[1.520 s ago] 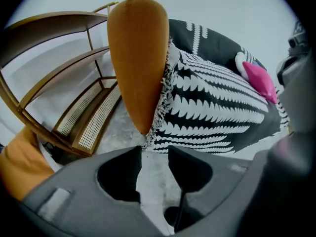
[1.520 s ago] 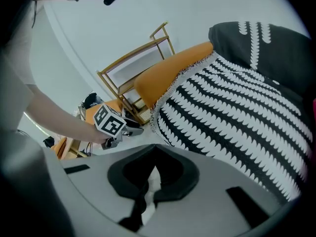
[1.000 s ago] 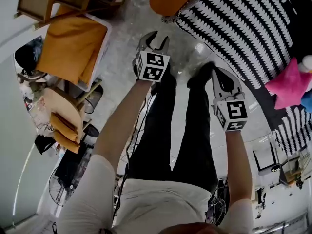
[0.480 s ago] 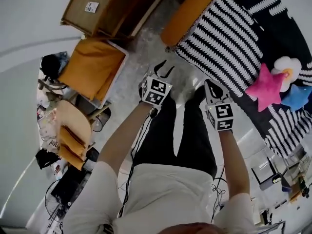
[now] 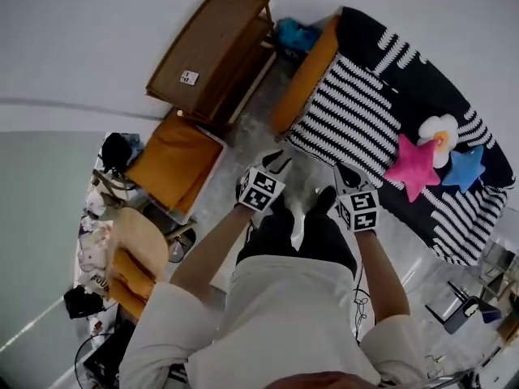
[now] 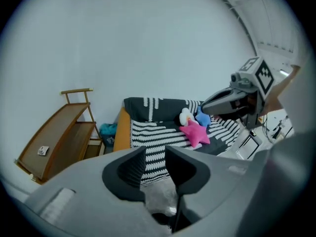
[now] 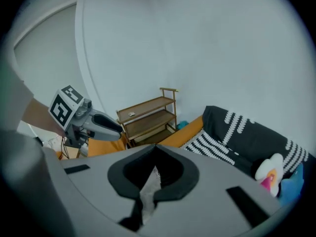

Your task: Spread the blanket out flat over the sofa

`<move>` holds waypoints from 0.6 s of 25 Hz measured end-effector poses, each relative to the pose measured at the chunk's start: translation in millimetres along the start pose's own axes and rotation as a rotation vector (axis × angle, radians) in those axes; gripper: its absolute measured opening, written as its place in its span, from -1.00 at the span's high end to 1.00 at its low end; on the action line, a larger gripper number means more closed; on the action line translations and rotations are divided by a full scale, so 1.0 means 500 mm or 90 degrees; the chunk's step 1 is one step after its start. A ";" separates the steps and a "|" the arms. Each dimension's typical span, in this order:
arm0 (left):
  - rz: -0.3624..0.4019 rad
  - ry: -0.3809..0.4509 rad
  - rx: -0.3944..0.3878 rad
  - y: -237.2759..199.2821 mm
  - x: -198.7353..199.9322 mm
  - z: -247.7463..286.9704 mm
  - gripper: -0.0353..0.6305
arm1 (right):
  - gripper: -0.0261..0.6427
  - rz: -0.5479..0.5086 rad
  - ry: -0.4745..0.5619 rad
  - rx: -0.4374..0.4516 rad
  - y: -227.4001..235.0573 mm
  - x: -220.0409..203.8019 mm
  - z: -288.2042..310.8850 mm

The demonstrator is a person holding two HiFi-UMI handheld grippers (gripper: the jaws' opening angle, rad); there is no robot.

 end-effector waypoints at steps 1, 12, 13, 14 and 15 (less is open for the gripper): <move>-0.001 0.008 -0.006 0.007 0.014 -0.021 0.51 | 0.91 0.003 0.008 -0.008 -0.003 0.012 -0.020; -0.036 0.136 -0.033 0.076 0.140 -0.220 0.63 | 0.91 0.018 0.118 -0.089 -0.052 0.108 -0.249; -0.035 0.146 -0.035 0.083 0.150 -0.234 0.64 | 0.91 0.022 0.129 -0.095 -0.055 0.115 -0.269; -0.032 0.155 -0.036 0.090 0.160 -0.248 0.65 | 0.91 0.026 0.139 -0.100 -0.058 0.121 -0.289; -0.029 0.161 -0.039 0.098 0.170 -0.261 0.67 | 0.91 0.029 0.149 -0.102 -0.060 0.126 -0.309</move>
Point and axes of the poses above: the fingertips, and each gripper's own axes: z forward along the fingers, y to its right, x out of its top, the point moved 8 cm from there along -z, backward along the fingers, and after that the axes turned 1 degree about y, right-handed, at the moved point
